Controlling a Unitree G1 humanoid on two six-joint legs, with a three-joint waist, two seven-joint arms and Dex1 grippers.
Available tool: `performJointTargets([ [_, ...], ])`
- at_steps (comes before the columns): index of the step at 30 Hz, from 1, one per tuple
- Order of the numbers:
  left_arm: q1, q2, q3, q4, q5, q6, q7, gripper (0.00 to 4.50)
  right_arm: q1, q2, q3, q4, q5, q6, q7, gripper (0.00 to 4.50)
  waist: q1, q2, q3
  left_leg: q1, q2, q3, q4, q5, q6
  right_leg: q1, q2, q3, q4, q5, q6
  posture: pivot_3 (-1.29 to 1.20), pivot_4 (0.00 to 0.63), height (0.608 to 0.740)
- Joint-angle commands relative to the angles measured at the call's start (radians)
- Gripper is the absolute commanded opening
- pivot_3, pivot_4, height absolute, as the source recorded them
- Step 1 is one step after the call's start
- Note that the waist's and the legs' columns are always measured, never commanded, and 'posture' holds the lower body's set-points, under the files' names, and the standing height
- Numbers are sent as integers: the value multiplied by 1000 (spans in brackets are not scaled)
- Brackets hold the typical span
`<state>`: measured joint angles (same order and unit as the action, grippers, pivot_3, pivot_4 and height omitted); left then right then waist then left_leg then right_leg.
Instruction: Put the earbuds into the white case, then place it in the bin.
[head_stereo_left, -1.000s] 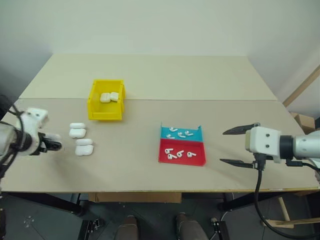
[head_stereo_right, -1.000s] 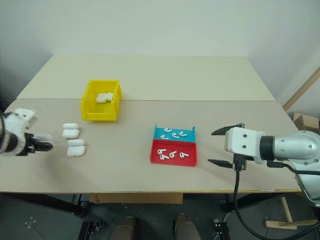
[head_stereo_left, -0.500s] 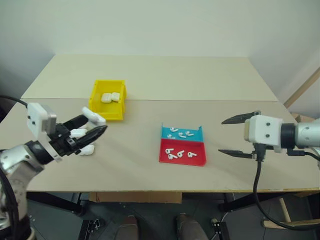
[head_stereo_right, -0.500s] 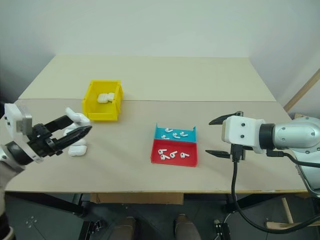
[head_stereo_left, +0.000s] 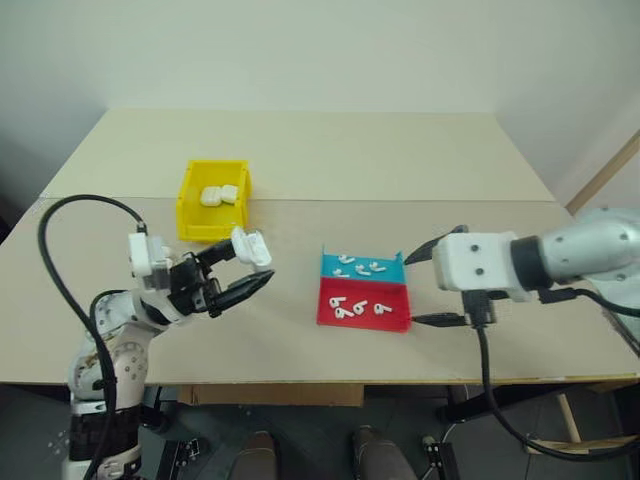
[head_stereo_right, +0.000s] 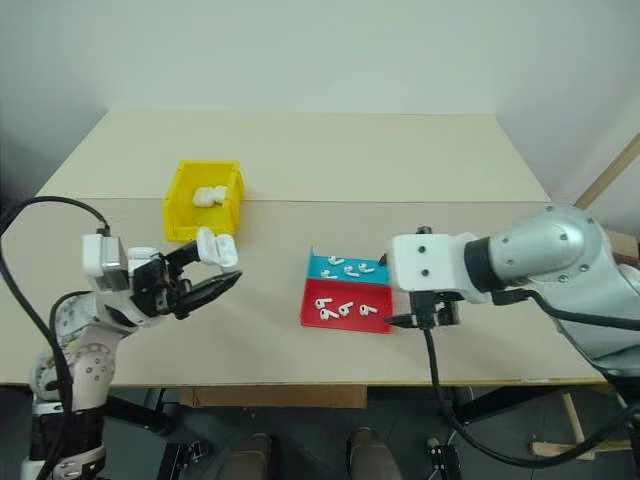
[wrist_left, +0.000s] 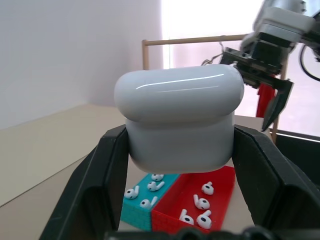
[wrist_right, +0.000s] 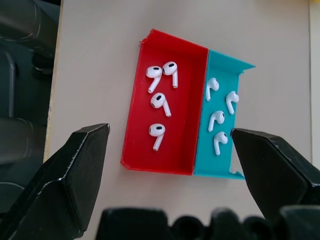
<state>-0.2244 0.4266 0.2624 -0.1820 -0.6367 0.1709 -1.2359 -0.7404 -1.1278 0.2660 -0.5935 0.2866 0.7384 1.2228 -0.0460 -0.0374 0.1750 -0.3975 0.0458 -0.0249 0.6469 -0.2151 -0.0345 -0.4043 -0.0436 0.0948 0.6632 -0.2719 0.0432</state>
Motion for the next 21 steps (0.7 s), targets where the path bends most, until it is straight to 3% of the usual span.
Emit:
performJointTargets([
  [1, 4, -22, -18, 50, -16, -95, -57, 2799, -102, 29, 102, -24, -44, 121, 4, 4500, 2, 0, 0, 0, 0, 0, 0, 0, 0, 0, 0, 0, 0, 0, 0, 0, 150, 740],
  [8, 5, -57, -50, 149, -7, -243, -153, 2799, -234, 114, 322, -21, -134, 243, 0, 4500, 3, 0, 0, -2, 0, -1, 0, 0, 0, -1, 0, -1, -1, 0, 0, 0, 150, 740],
  [13, 19, -57, -66, 160, -8, -277, -170, 2799, -257, 152, 392, 23, -177, 237, 4, 3265, 4, 0, 0, -2, 0, -1, 1, 0, 0, -1, 0, -1, 0, 0, 0, 0, 150, 740],
  [21, 41, -28, -84, 126, -3, -293, -180, 2799, -259, 231, 490, 151, -284, 213, -15, 3265, 2, 0, 0, -2, 0, -2, 1, 0, 0, -1, 0, -2, 0, 0, 0, 0, 150, 740],
])
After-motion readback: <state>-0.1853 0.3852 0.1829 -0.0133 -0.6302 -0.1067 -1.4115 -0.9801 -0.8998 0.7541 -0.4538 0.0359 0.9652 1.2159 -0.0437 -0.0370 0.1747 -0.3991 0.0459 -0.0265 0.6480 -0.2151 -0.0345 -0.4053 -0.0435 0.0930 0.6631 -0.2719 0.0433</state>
